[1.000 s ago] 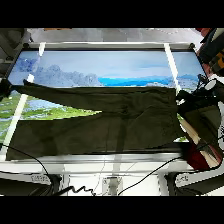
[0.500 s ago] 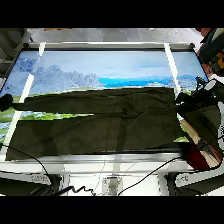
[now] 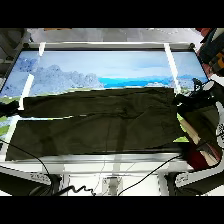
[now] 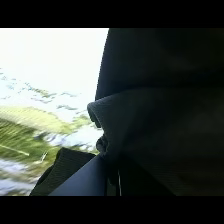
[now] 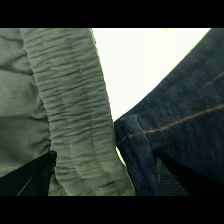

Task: Fold the clothes and pants, and hang the long-sleeved shirts on hangers.

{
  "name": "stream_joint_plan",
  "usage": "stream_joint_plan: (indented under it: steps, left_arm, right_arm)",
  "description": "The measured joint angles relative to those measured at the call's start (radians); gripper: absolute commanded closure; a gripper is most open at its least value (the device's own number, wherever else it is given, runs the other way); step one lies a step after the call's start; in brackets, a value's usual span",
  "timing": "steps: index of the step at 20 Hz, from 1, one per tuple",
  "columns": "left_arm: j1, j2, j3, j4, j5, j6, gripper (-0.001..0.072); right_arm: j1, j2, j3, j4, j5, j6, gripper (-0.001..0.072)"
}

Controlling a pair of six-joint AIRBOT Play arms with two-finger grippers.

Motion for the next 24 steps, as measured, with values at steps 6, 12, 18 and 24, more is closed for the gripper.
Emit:
stream_joint_plan:
  steps: [6,12,18,24]
  left_arm:
    - [-0.004,-0.003,0.0,0.006,0.006,0.0,0.0683]
    - [-0.014,-0.004,0.0,0.004,0.029,0.0,0.0683]
    - [-0.016,-0.004,0.0,-0.034,0.069,0.0,0.0683]
    - [-0.016,0.002,0.044,-0.083,0.125,0.0,0.0684]
  right_arm:
    - [0.0,-0.047,0.0,0.076,-0.118,-0.026,0.0101]
    - [0.0,-0.09,0.0,0.146,-0.103,-0.06,0.0354]
    - [0.0,-0.092,0.0,0.18,-0.031,-0.117,0.0682]
    - [0.0,0.01,0.0,0.12,-0.025,-0.12,0.0683]
